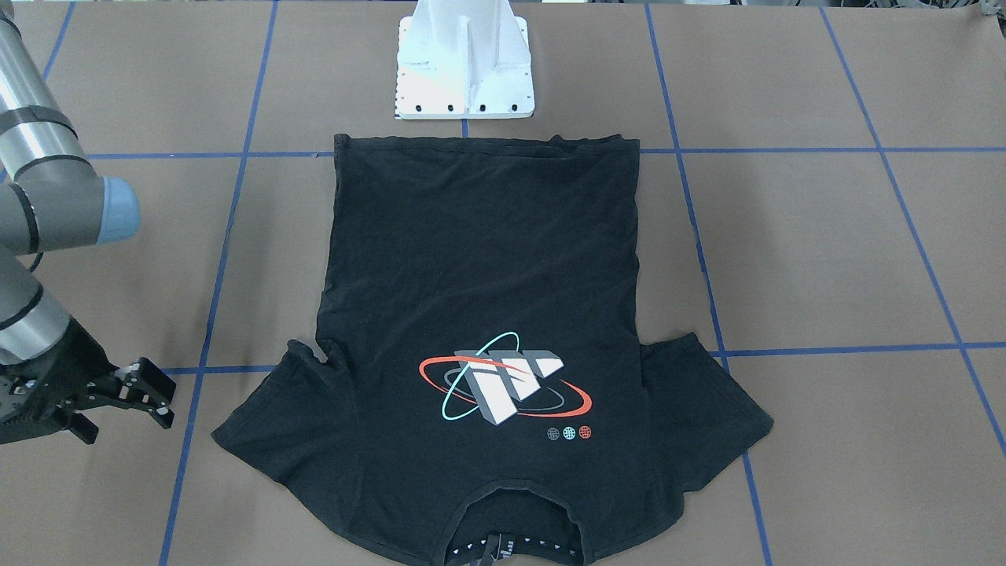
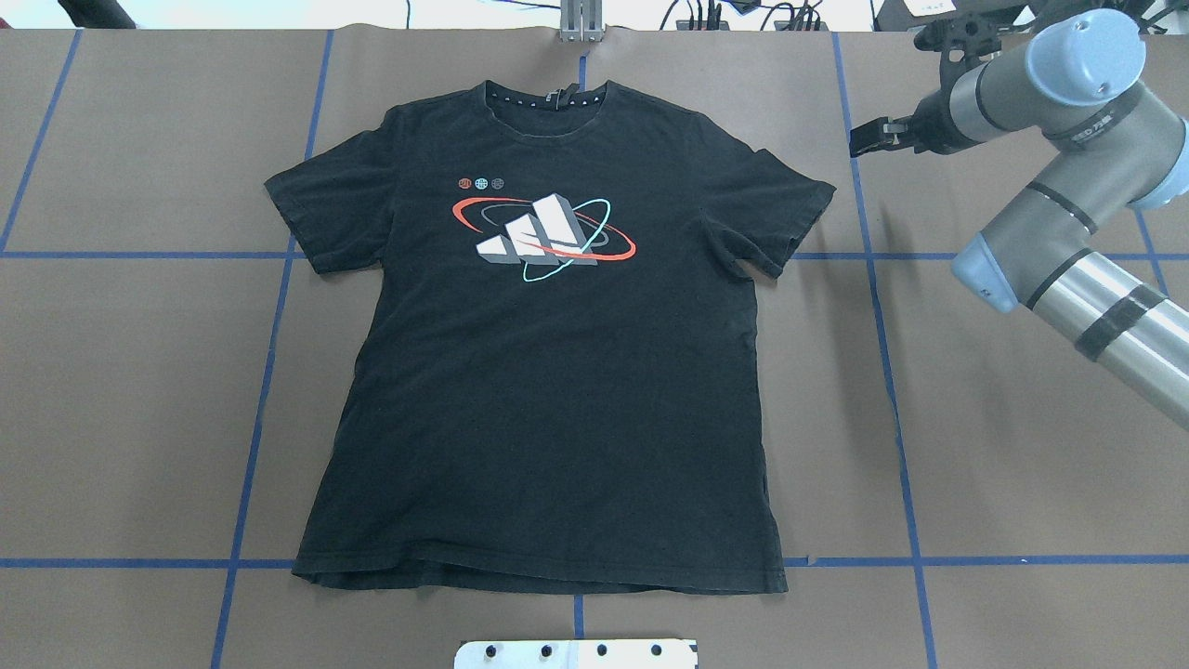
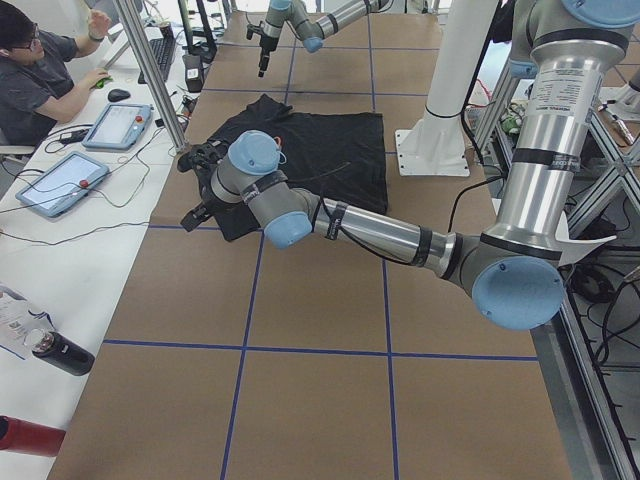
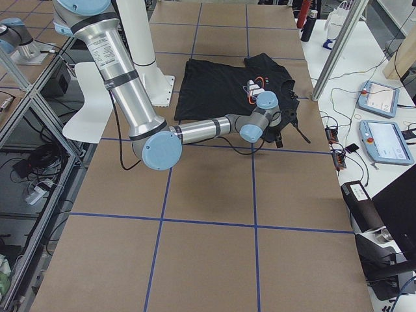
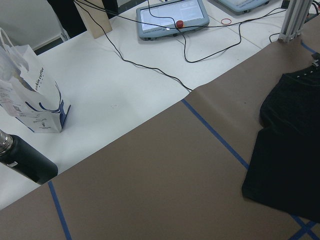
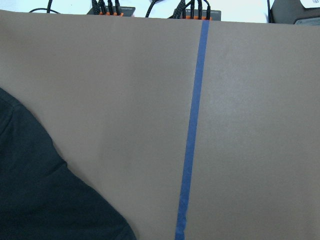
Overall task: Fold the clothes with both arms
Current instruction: 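Move the right gripper toward the shirt's shoulder nearest it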
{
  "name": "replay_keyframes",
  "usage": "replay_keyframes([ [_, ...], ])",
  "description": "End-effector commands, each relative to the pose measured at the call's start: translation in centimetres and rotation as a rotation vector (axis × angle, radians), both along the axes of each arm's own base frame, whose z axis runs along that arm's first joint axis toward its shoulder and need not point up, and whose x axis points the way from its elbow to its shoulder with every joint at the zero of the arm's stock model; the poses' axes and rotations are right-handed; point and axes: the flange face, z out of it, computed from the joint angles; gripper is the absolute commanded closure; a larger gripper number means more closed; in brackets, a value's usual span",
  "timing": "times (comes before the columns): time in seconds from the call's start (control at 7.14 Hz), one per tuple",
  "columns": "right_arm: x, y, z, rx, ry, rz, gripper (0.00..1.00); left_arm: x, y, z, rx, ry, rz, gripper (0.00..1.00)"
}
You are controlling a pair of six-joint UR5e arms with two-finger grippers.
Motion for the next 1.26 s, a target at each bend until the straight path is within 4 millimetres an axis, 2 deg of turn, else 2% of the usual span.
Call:
replay_keyframes([
  [0.0, -2.9, 0.9, 0.6, 0.013, 0.010, 0.021, 0.09, 0.0, 0.0, 0.1, -0.001, -0.001, 0.000, 0.00],
  [0.56, -6.3, 1.6, -0.2, 0.019, 0.016, 0.021, 0.16, 0.0, 0.1, 0.2, 0.000, -0.003, 0.004, 0.00],
  [0.98, -7.4, 1.7, 0.2, 0.017, 0.033, 0.021, 0.35, 0.0, 0.1, 0.3, 0.002, -0.005, 0.005, 0.00],
  [1.12, -7.6, 1.7, 0.3, 0.016, 0.037, 0.022, 0.37, 0.0, 0.1, 0.3, 0.002, -0.005, 0.005, 0.00],
])
